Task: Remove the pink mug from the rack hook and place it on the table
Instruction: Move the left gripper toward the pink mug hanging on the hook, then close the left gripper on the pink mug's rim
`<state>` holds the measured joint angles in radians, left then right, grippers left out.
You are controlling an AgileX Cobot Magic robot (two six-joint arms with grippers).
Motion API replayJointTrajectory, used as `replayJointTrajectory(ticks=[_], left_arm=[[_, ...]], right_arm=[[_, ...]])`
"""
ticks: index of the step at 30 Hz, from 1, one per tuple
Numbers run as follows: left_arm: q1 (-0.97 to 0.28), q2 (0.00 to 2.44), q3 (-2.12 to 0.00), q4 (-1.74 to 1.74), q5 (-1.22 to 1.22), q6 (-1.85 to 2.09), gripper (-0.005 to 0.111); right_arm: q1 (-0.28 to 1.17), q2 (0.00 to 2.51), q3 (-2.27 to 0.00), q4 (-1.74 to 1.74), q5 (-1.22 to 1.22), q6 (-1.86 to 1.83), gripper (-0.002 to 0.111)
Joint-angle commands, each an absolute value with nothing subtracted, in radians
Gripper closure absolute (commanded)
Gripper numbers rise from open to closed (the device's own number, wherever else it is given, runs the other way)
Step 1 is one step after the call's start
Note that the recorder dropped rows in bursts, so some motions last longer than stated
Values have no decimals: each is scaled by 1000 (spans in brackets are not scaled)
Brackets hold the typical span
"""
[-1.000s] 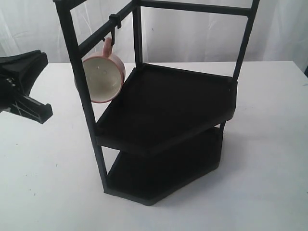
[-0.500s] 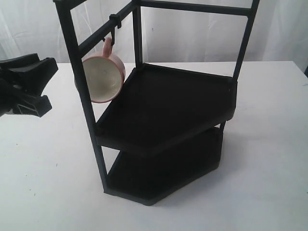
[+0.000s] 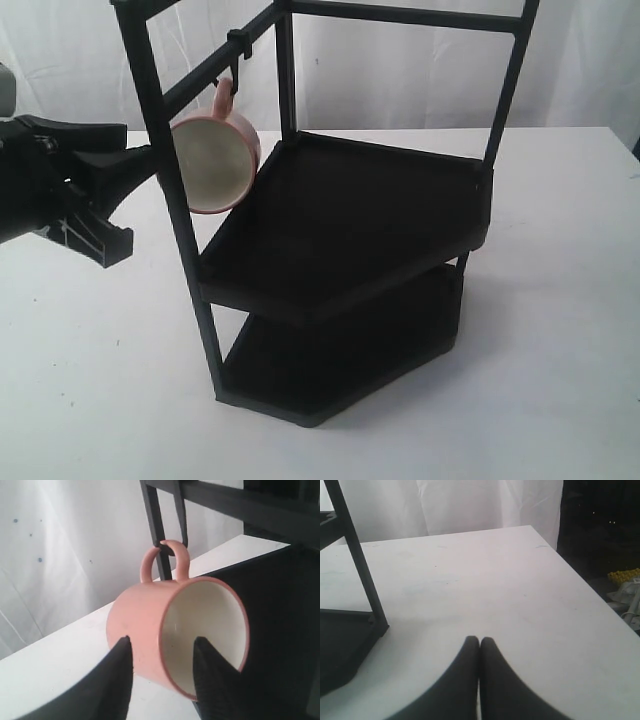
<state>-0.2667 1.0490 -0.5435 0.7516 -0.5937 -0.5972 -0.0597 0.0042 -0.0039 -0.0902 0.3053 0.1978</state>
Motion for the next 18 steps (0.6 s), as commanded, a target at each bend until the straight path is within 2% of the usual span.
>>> replayJointTrajectory(ticks=[1,18], left_arm=[[-270,1048,-549,745,-582,-609,62],[-270,1148,-549,743,-660,-603,62]], right_arm=[[-70,0,0,-97,297,198,108],[-70,0,0,-97,297,198,108]])
